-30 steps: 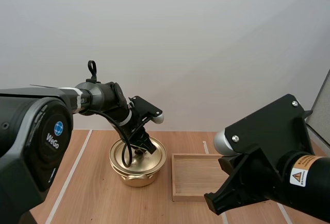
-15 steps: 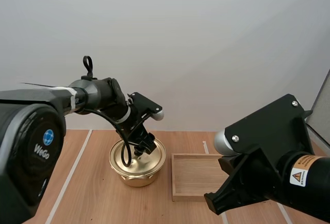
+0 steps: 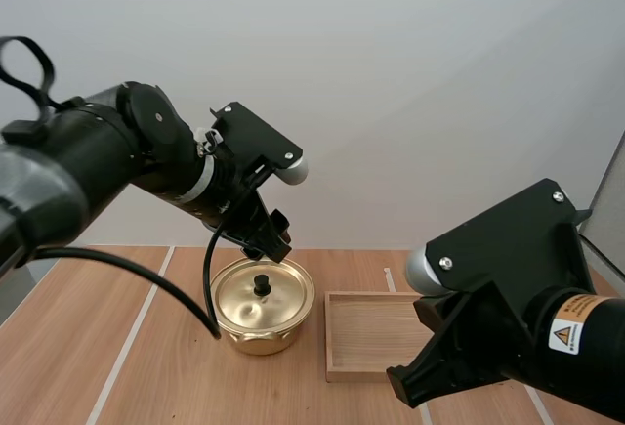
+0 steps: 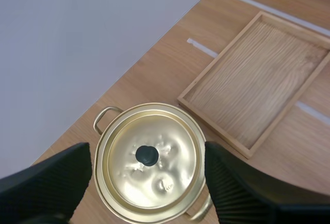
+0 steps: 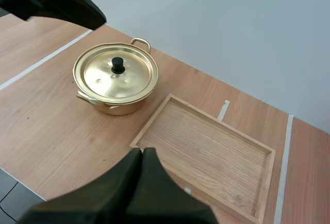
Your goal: Open the lid, put the grape in the pot, and close it
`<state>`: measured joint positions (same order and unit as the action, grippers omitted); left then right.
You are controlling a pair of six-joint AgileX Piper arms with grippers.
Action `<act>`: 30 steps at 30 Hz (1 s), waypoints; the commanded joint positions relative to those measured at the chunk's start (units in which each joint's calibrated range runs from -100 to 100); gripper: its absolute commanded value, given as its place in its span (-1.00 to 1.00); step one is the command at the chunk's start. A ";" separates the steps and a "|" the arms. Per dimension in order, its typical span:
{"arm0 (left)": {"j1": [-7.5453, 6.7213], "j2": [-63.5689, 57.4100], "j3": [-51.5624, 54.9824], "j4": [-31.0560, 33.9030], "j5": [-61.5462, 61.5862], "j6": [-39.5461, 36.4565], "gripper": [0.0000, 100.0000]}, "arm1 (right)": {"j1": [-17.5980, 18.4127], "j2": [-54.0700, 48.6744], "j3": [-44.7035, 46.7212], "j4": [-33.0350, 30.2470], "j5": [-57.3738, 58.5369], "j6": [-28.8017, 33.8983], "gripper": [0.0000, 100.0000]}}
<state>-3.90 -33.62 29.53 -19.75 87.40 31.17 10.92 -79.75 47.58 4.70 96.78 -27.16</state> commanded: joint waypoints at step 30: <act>-0.22 -54.33 23.19 2.08 -21.95 -22.84 -1.00 | -0.25 -17.76 14.44 0.20 -26.95 7.02 -1.00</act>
<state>-3.90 -81.55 52.31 -17.49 73.08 10.70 10.92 -90.83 61.95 4.80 76.34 -20.40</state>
